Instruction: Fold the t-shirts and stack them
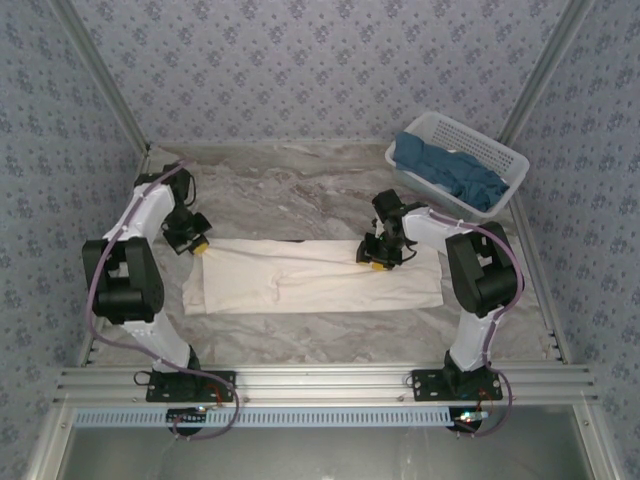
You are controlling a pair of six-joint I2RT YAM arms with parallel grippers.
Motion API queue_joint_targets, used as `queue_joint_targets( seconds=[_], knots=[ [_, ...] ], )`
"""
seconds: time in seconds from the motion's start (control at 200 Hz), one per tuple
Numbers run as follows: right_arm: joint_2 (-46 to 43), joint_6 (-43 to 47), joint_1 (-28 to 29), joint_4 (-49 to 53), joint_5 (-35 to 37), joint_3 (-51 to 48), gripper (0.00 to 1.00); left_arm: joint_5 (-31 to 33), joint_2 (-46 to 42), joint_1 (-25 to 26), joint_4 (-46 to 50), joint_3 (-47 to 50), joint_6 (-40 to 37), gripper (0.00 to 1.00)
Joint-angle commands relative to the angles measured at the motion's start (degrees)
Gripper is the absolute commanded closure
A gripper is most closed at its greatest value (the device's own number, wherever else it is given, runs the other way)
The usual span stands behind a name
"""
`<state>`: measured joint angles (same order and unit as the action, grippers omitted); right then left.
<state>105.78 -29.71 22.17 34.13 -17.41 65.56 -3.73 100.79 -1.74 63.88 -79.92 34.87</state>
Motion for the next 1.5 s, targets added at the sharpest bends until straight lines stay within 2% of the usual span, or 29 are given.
queue_joint_targets(
  seconds=[0.0, 0.27, 0.305, 0.375, 0.47, 0.57, 0.62, 0.769, 0.904, 1.004, 1.079, 1.254, 1.494],
  knots=[
    [3.1, 1.0, -0.1, 3.8, 6.7, -2.4, 0.56, 3.9, 3.9, 0.0, 2.1, -2.9, -2.6, 1.00],
    [0.0, -0.3, 0.1, 2.0, 7.7, -4.4, 0.56, 9.6, 13.8, 0.6, -0.8, -5.8, -5.2, 1.00],
    [-1.1, -0.6, 0.1, 1.8, 8.2, -4.5, 0.56, 10.7, 14.4, 0.8, -0.8, -6.2, -5.4, 0.94],
    [-4.2, -1.4, 0.0, 1.4, 9.6, -5.2, 0.56, 13.6, 14.1, 1.7, -0.6, -6.8, -5.3, 0.77],
    [-10.0, -2.5, -0.7, 0.6, 12.5, -6.5, 0.53, 17.9, 9.4, 3.5, -1.0, -5.9, -4.1, 0.60],
    [-15.2, -3.2, -2.4, 0.6, 14.7, -8.0, 0.49, 20.0, 1.7, 6.0, -1.0, -2.4, -1.7, 0.49],
    [-16.8, -3.2, -3.9, -1.4, 14.3, -9.1, 0.49, 17.9, -1.7, 6.9, -1.0, 0.2, 0.3, 0.48],
    [-16.6, -0.8, -9.4, 0.0, 13.9, -10.3, 0.52, 3.0, -9.1, 11.3, -4.0, 11.5, 10.0, 0.59],
    [-13.9, 3.0, -13.7, 2.6, 13.9, -9.2, 0.54, -3.6, -12.6, 15.7, -10.1, 20.3, 19.6, 0.68],
    [-10.6, 5.0, -15.0, 4.5, 14.8, -7.9, 0.56, -4.9, -11.7, 16.3, -14.4, 24.0, 23.8, 0.69],
    [-8.9, 5.4, -15.5, 5.3, 15.0, -7.7, 0.56, -3.4, -10.2, 15.7, -15.7, 23.6, 24.5, 0.69],
    [-6.5, 4.1, -15.6, 7.4, 17.8, -8.0, 0.57, 1.2, -6.8, 14.5, -13.5, 16.5, 23.1, 0.68],
    [-7.0, 0.7, -15.4, 7.1, 16.3, -9.8, 0.57, -1.4, 4.6, 12.2, -14.2, 12.1, 20.0, 0.67]
  ],
)
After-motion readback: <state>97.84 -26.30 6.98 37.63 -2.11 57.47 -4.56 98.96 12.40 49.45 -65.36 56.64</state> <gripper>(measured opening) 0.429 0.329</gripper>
